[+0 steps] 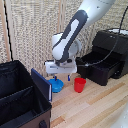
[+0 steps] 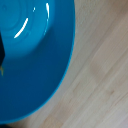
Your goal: Gently grip the air fryer handle with your gripper and kindly pull it open by sliding your gripper away from the base. Gradually bring your gripper in line with the blue bowl and gently capture it, without tightening your grip too much. Securely place the blue bowl inside the opened air fryer with a steady position. Liberate your robot's gripper, and withdraw your gripper from the proximity of the air fryer.
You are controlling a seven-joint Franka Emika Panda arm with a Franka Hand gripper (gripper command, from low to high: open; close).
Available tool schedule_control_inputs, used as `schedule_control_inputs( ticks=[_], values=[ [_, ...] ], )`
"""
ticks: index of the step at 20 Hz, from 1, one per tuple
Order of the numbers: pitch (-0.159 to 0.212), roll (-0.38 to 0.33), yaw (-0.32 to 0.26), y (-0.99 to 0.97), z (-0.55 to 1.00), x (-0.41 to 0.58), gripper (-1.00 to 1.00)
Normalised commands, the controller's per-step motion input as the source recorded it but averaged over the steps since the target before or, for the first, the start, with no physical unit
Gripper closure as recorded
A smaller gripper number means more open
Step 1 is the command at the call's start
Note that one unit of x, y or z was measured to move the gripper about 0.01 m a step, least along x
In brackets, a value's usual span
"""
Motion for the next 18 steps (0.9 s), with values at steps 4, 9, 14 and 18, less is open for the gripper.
schedule_control_inputs(
  ticks=[4, 9, 14, 18],
  values=[
    [0.0, -0.042, 0.141, -0.17, -0.38, 0.059, -1.0],
    [-0.029, -0.001, 0.118, -0.06, -0.25, 0.046, 1.0],
    [-0.038, 0.0, 0.022, 0.0, -0.09, 0.002, 1.0],
    [0.0, -0.001, 0.028, 0.0, 0.0, 0.04, 1.0]
  ],
)
